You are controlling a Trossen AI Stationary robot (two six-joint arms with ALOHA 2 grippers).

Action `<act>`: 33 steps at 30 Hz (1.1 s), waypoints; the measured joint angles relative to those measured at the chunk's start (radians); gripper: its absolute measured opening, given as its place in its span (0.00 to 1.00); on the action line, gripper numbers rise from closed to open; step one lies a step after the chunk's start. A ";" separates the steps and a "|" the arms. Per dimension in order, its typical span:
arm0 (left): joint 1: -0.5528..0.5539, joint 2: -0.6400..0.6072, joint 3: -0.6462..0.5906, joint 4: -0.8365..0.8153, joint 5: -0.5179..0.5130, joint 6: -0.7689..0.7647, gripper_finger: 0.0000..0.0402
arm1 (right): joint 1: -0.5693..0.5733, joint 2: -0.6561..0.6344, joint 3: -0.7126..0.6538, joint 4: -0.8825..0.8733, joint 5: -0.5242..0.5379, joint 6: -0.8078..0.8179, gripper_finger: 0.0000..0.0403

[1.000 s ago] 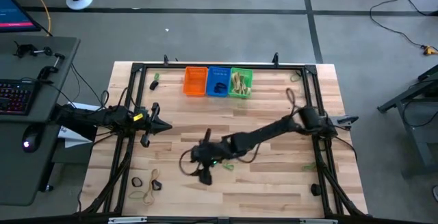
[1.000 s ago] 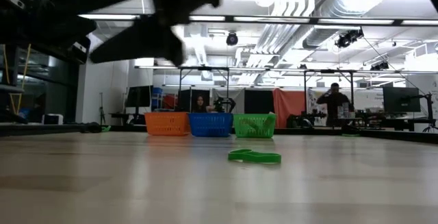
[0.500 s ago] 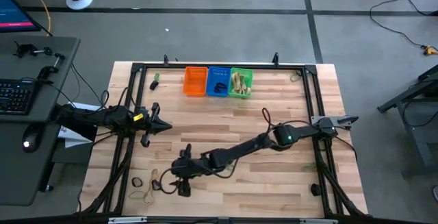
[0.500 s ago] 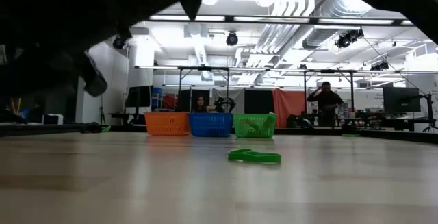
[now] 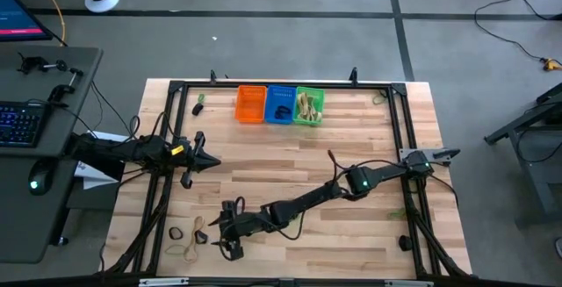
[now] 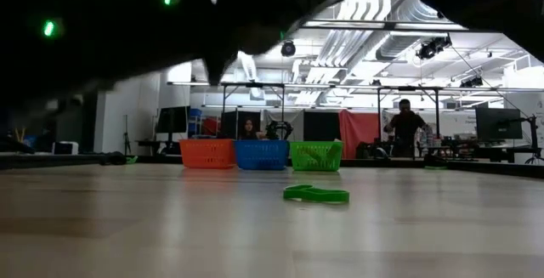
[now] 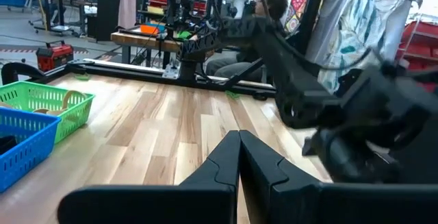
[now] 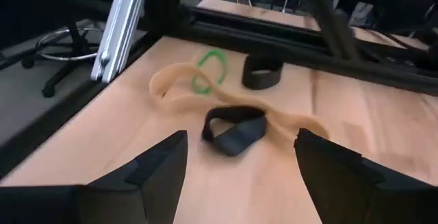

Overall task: Sort rubber bands into baskets
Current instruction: Put the black rubber band into the blue bin

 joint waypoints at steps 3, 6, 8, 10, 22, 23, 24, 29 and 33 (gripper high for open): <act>0.000 0.000 0.000 0.000 0.000 0.000 0.00 | 0.005 0.028 0.000 0.040 -0.005 -0.047 0.64; 0.000 0.000 0.000 0.000 0.000 0.000 0.00 | 0.009 0.051 0.000 0.085 -0.014 -0.115 0.64; 0.000 0.000 0.000 0.001 0.000 0.000 0.00 | 0.009 0.052 0.000 0.085 -0.017 -0.131 0.64; 0.000 0.000 0.000 0.001 0.000 0.000 0.00 | 0.006 0.052 0.000 0.091 -0.019 -0.105 0.64; 0.000 -0.001 0.000 0.003 0.001 0.000 0.00 | 0.002 -0.036 0.081 -0.106 -0.026 0.156 0.64; 0.000 -0.001 0.000 0.001 0.002 0.000 0.00 | 0.004 -0.073 0.078 -0.139 -0.013 0.136 0.64; 0.000 -0.001 0.000 0.001 0.002 0.000 0.00 | 0.003 -0.131 0.055 -0.162 0.000 0.125 0.64; 0.000 0.000 0.000 0.002 0.002 0.000 0.00 | -0.044 -0.366 0.055 -0.481 0.097 0.124 0.64; 0.000 0.000 0.000 0.001 0.002 0.000 0.00 | -0.073 -0.464 0.045 -0.725 0.208 0.162 0.64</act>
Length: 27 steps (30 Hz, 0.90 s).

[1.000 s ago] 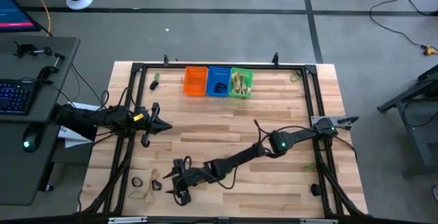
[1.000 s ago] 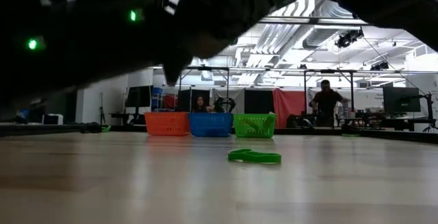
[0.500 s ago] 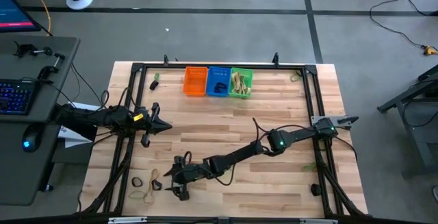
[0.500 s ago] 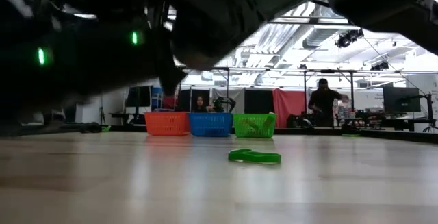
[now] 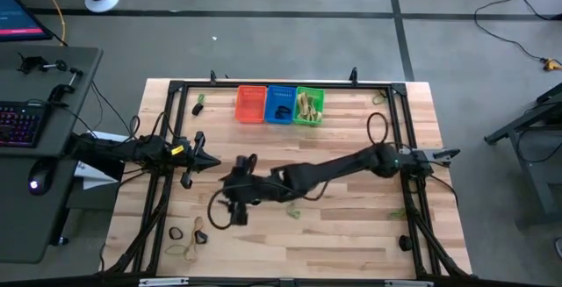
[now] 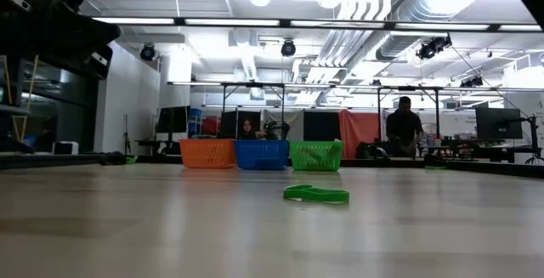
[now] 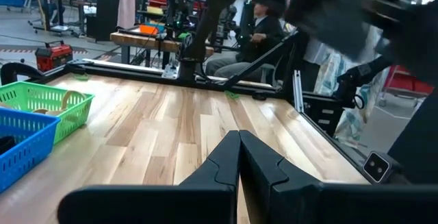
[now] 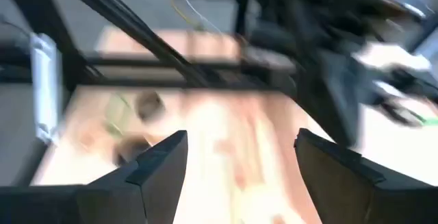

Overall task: Sort rubber bands into baskets
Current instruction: Put the black rubber band into the blue bin

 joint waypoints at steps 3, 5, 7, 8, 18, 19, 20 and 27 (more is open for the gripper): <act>0.000 0.000 0.000 0.001 0.000 0.000 0.00 | -0.017 -0.098 0.000 -0.169 0.084 0.078 0.64; 0.000 0.000 0.000 0.001 0.000 0.000 0.00 | -0.029 -0.161 0.007 -0.275 0.139 0.150 0.64; 0.000 0.000 0.000 0.001 0.000 0.000 0.00 | -0.036 -0.197 0.009 -0.384 0.170 0.222 0.64; 0.000 0.000 0.000 0.000 0.000 0.000 0.00 | -0.035 -0.205 0.007 -0.445 0.173 0.259 0.64; 0.000 0.000 0.000 0.066 -0.001 -0.208 0.00 | 0.052 -0.221 -0.001 -1.030 0.173 0.632 0.64; 0.000 0.000 0.000 0.066 -0.001 -0.241 0.00 | 0.068 -0.219 -0.014 -1.059 0.173 0.673 0.64; 0.000 0.000 0.000 0.069 -0.001 -0.263 0.00 | 0.082 -0.223 -0.036 -1.052 0.173 0.700 0.64; 0.000 0.011 0.000 0.155 -0.003 -0.264 0.00 | 0.113 -0.515 -0.561 -0.987 0.144 1.042 0.64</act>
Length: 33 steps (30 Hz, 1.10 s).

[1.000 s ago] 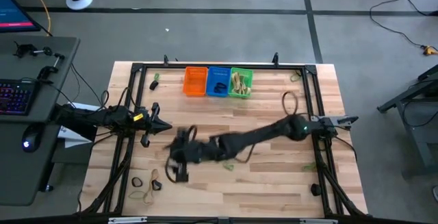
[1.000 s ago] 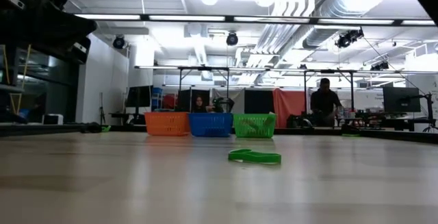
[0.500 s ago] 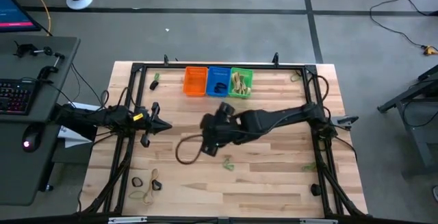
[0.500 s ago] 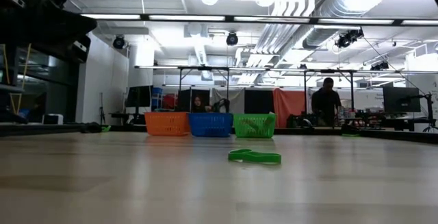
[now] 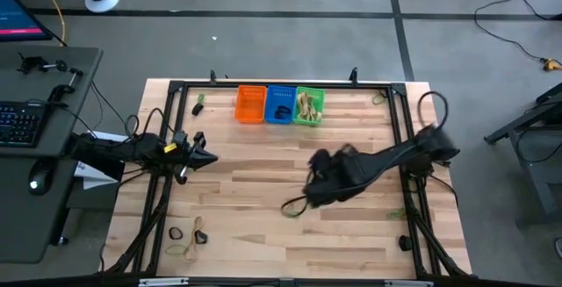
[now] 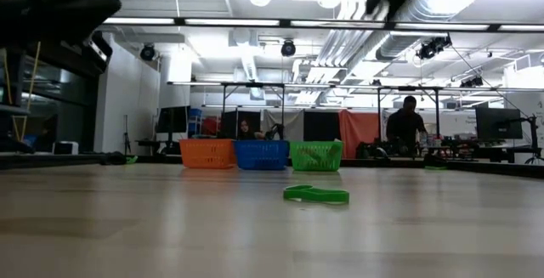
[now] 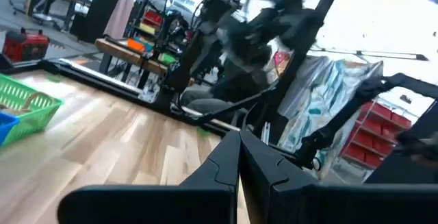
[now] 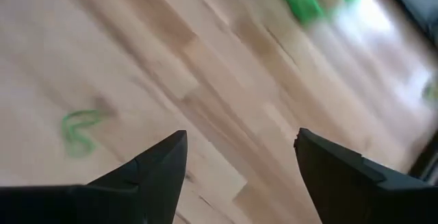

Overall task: Sort rubber bands into baskets
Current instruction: Put the black rubber band into the blue bin

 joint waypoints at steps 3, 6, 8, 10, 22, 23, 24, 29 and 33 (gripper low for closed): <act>0.000 0.001 0.000 -0.006 -0.009 0.000 0.00 | -0.009 -0.195 -0.277 0.148 -0.010 0.139 0.64; 0.000 0.006 0.000 -0.011 -0.051 -0.023 0.00 | -0.049 -0.395 -0.535 0.338 -0.034 0.237 0.64; 0.000 0.038 0.000 0.028 -0.060 -0.068 0.00 | -0.078 -0.506 -0.697 0.496 -0.038 0.257 0.64; -0.001 0.097 0.009 0.032 -0.060 -0.095 0.00 | -0.111 -0.609 -0.836 0.661 -0.045 0.236 0.64; -0.055 0.897 0.595 -0.487 0.144 0.047 0.00 | -0.336 -0.768 -1.235 1.263 -0.358 -0.140 0.64; -0.087 0.953 0.653 -0.581 0.212 0.046 0.00 | -0.343 -0.770 -1.235 1.265 -0.379 -0.173 0.64; -0.130 1.005 0.701 -0.666 0.260 0.037 0.00 | -0.348 -0.769 -1.235 1.261 -0.395 -0.204 0.64; -0.438 1.194 0.801 -0.720 0.300 -0.030 0.00 | -0.355 -0.767 -1.236 1.293 -0.423 -0.314 0.64; -0.646 1.318 0.797 -0.612 0.220 -0.157 0.00 | -0.355 -0.766 -1.236 1.322 -0.433 -0.346 0.64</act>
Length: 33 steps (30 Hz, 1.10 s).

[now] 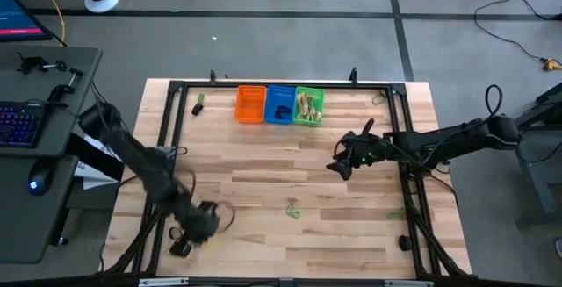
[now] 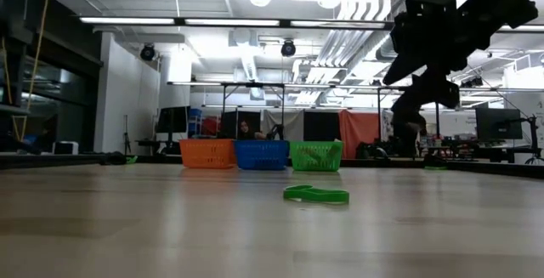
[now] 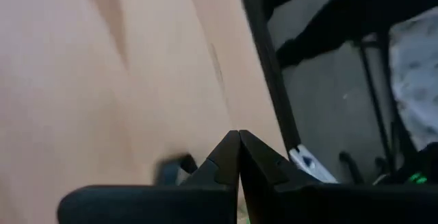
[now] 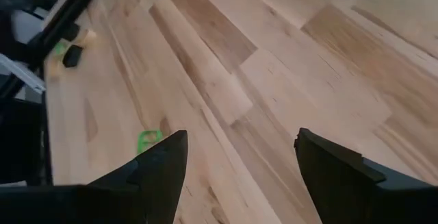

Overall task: Sort rubber bands into baskets
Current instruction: Put the black rubber band into the blue bin

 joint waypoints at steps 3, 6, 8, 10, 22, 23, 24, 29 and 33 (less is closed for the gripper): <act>-0.042 0.075 0.001 -0.004 -0.037 -0.120 0.00 | 0.000 0.000 0.000 0.011 0.000 -0.004 0.64; -0.041 0.128 0.000 -0.042 -0.026 -0.214 0.00 | 0.000 0.000 0.000 0.028 0.000 -0.002 0.64; -0.033 0.148 0.000 -0.053 0.000 -0.201 0.00 | 0.000 0.000 0.000 0.035 0.001 0.000 0.64; -0.027 0.156 0.000 -0.051 0.017 -0.167 0.01 | 0.000 0.000 0.000 0.034 0.011 0.015 0.64; -0.024 0.158 0.000 -0.101 -0.003 -0.104 0.36 | 0.000 0.000 0.000 0.032 0.048 0.074 0.64; -0.024 0.161 0.000 -0.100 -0.004 -0.098 0.38 | 0.000 0.000 0.000 0.032 0.054 0.074 0.64; -0.025 0.162 0.000 -0.101 -0.010 -0.095 0.40 | 0.000 0.000 0.000 0.031 0.054 0.074 0.64; -0.038 0.210 -0.004 -0.100 -0.046 -0.069 0.42 | 0.000 0.001 0.000 0.022 0.057 0.071 0.64; -0.038 0.264 -0.001 -0.054 -0.042 -0.074 0.42 | 0.000 0.000 0.001 0.011 0.057 0.067 0.64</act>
